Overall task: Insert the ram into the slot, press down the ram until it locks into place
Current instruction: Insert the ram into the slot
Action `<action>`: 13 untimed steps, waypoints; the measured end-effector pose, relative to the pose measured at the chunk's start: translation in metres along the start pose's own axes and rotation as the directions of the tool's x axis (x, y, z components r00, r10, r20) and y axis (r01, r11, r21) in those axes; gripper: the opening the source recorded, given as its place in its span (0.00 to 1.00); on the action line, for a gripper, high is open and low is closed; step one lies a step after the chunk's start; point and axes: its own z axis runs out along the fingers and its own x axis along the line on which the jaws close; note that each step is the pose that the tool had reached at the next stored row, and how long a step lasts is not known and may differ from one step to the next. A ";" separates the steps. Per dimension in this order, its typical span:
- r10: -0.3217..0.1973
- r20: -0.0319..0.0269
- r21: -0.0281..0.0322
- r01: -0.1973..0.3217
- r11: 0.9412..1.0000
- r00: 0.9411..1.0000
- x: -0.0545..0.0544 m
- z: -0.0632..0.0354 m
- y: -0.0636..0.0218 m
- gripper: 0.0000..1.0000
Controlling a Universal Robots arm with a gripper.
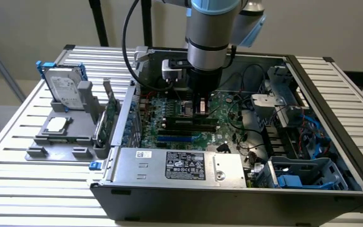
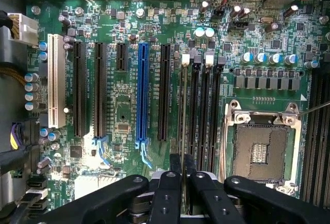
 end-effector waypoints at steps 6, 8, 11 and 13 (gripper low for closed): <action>0.002 -0.001 0.002 -0.002 1.000 1.000 -0.001 0.0005 0.0016 0.13; 0.004 -0.001 0.002 -0.004 1.000 1.000 -0.001 0.0008 0.0017 0.13; 0.012 -0.001 0.002 -0.012 1.000 1.000 -0.002 0.0015 0.0018 0.13; 0.013 -0.002 0.002 -0.013 1.000 1.000 -0.002 0.0020 0.0018 0.13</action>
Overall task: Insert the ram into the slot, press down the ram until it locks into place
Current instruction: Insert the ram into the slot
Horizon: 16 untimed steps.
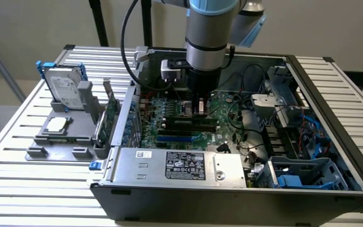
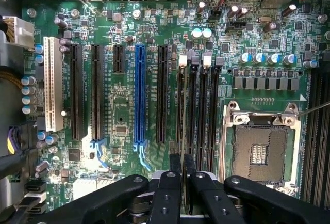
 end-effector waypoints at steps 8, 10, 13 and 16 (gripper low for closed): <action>0.000 -0.001 0.000 0.000 1.000 1.000 0.000 0.0022 0.0002 0.13; 0.000 -0.002 0.000 0.000 1.000 1.000 0.000 0.0027 0.0003 0.13; 0.000 -0.003 -0.002 0.000 1.000 1.000 0.000 0.0034 0.0004 0.13; 0.000 -0.005 -0.004 0.000 1.000 1.000 0.000 0.0041 0.0004 0.13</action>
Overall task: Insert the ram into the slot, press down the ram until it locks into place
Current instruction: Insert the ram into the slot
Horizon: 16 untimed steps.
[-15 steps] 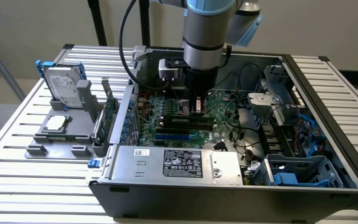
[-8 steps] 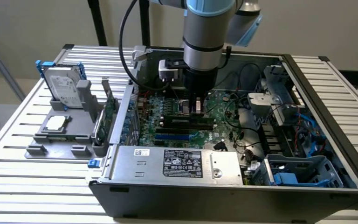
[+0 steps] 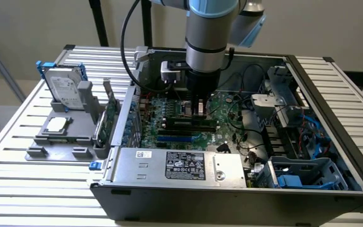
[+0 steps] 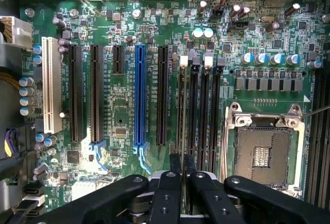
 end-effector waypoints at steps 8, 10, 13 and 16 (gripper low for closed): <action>0.000 -0.002 -0.003 0.000 1.000 1.000 -0.002 0.0015 0.0000 0.13; 0.000 -0.002 -0.005 0.000 1.000 1.000 -0.002 0.0017 0.0000 0.13; 0.000 -0.002 -0.006 0.000 1.000 1.000 -0.002 0.0017 -0.0006 0.13; 0.000 -0.002 -0.007 0.000 1.000 1.000 -0.002 0.0017 -0.0016 0.13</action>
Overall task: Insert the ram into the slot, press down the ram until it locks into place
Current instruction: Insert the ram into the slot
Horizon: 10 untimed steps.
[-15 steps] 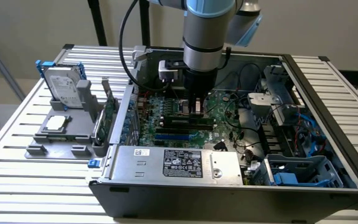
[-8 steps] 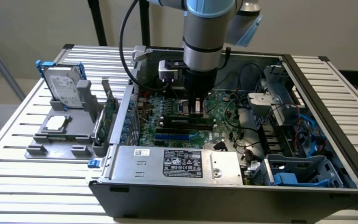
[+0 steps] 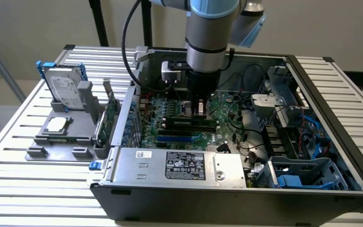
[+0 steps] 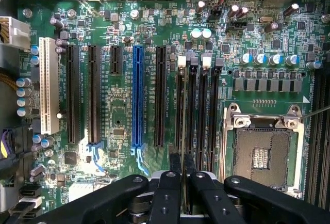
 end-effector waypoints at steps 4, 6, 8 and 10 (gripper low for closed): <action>0.000 0.000 -0.001 0.000 1.000 1.000 0.000 0.0000 -0.0004 0.13; 0.000 -0.001 -0.001 0.000 1.000 1.000 0.000 0.0000 -0.0004 0.13; -0.001 -0.001 -0.001 0.001 1.000 1.000 0.000 0.0001 -0.0005 0.13; -0.002 -0.002 -0.001 0.002 1.000 1.000 0.001 0.0000 -0.0004 0.13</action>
